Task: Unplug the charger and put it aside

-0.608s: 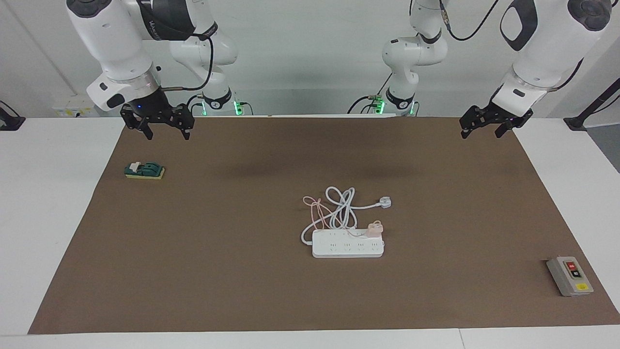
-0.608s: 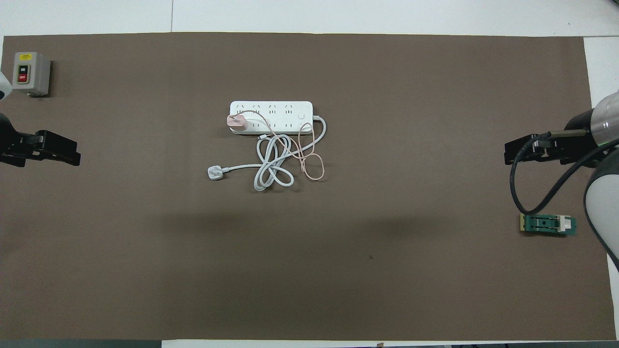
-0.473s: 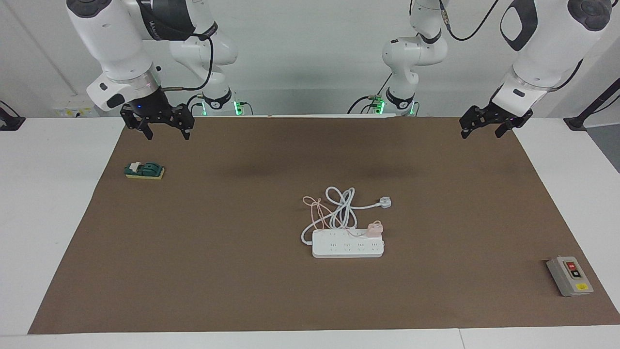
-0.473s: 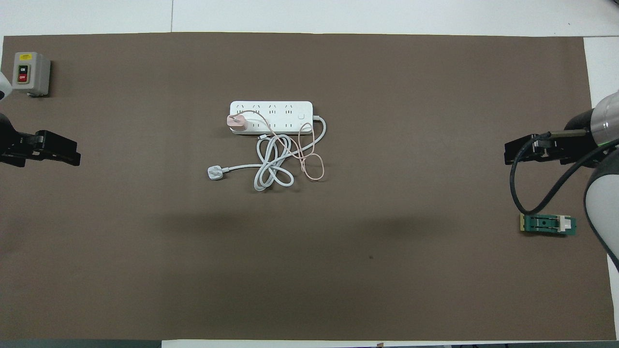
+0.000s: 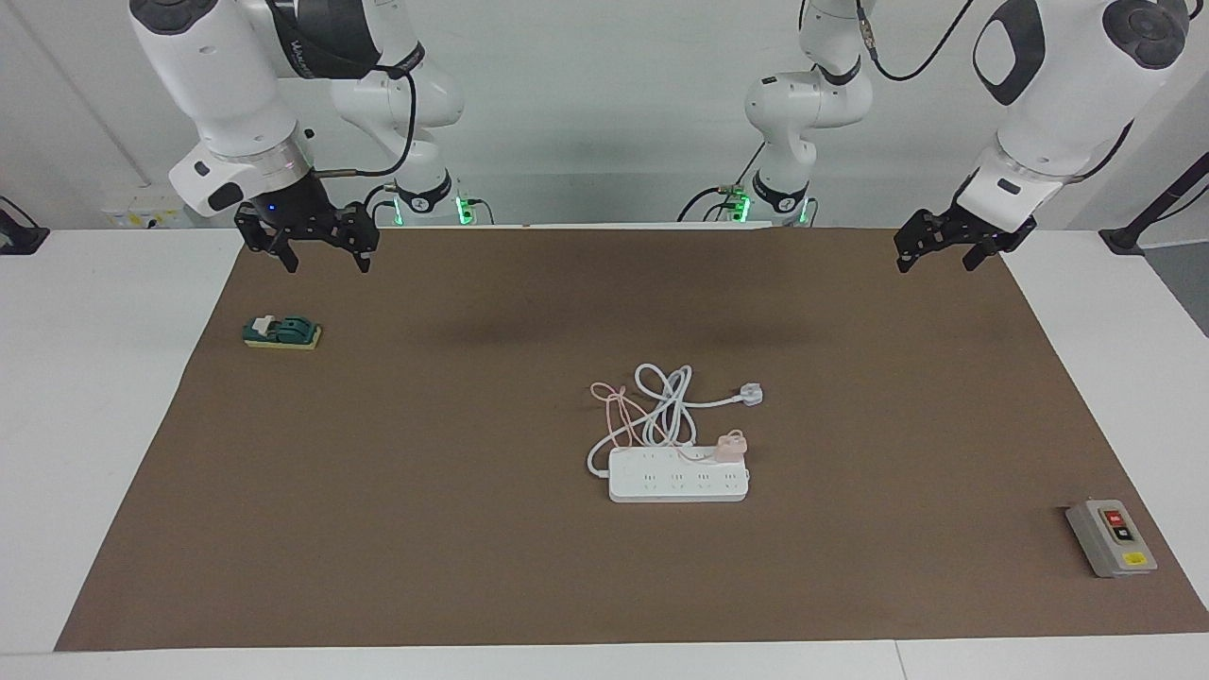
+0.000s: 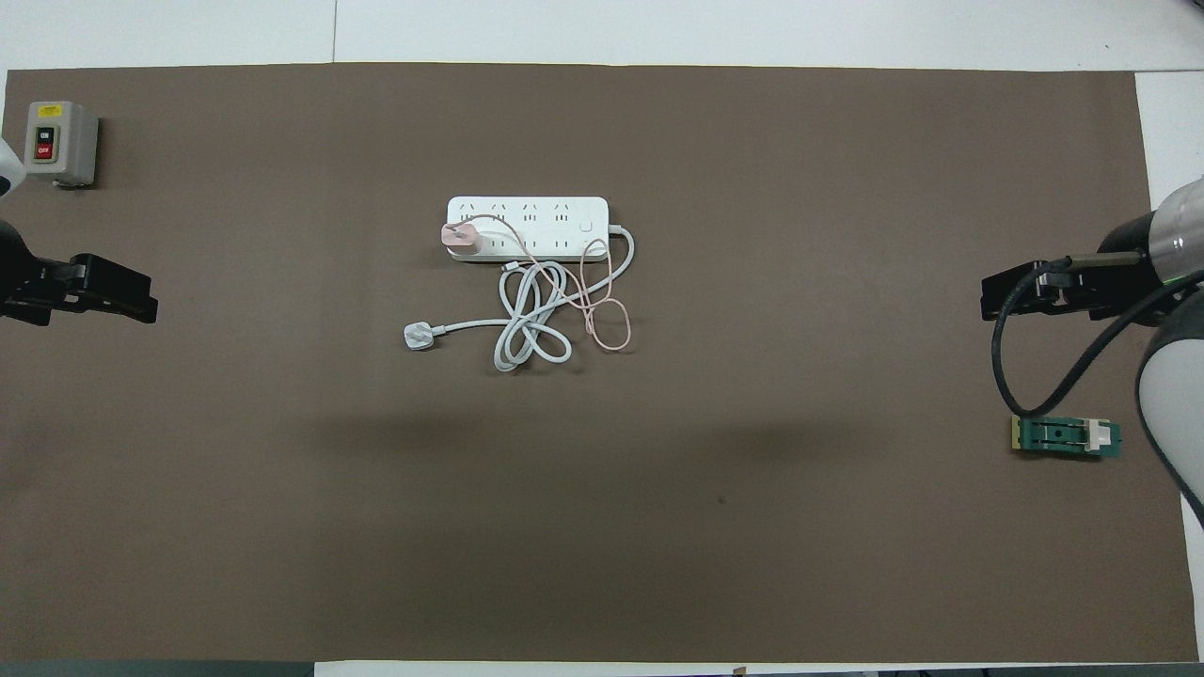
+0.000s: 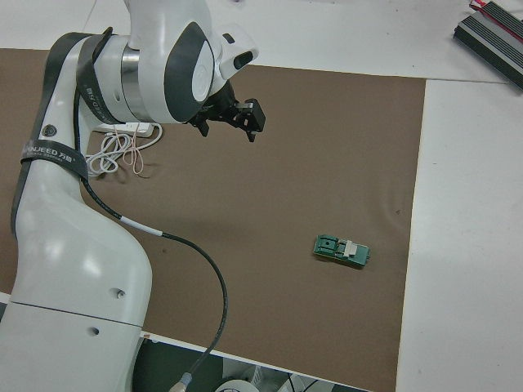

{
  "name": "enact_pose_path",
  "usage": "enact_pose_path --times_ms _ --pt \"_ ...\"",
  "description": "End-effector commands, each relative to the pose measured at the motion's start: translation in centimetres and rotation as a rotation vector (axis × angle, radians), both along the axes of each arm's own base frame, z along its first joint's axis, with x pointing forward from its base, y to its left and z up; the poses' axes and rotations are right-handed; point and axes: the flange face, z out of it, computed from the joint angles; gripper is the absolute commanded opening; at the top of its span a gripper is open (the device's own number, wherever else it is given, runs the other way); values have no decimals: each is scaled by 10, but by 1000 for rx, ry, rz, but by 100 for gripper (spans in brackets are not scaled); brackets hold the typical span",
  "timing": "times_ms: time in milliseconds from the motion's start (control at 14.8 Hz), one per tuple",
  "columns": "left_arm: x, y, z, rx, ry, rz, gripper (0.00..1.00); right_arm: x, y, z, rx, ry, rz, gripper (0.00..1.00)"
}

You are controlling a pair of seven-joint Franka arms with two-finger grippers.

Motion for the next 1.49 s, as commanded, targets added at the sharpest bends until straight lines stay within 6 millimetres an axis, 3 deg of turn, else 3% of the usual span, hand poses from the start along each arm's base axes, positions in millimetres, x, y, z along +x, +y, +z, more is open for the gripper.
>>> enact_pose_path --times_ms 0,270,473,608,743,878,1014,1149,1351,1419 --pt "-1 6 0 5 -16 10 100 -4 -3 2 -10 -5 1 100" --pt "-6 12 -10 15 8 66 100 -8 2 -1 -5 5 7 100" --pt "-7 7 -12 30 5 249 100 -13 8 -14 17 14 -24 100" --pt "-1 4 -17 37 -1 356 100 -9 22 -28 80 4 -140 100" --pt "14 -2 -36 52 -2 525 100 0 55 -49 108 33 -274 100" --pt "31 -20 -63 62 4 649 100 12 90 -72 175 65 -437 100" --pt "38 -33 -82 64 31 751 100 24 124 -94 228 93 -566 100" --pt "48 -41 -93 28 32 971 100 34 161 -117 295 125 -713 100" --pt "44 -58 -132 56 45 1215 100 53 210 -141 382 179 -905 100" --pt "46 -67 -150 14 26 1430 100 84 238 -164 426 264 -1048 100"
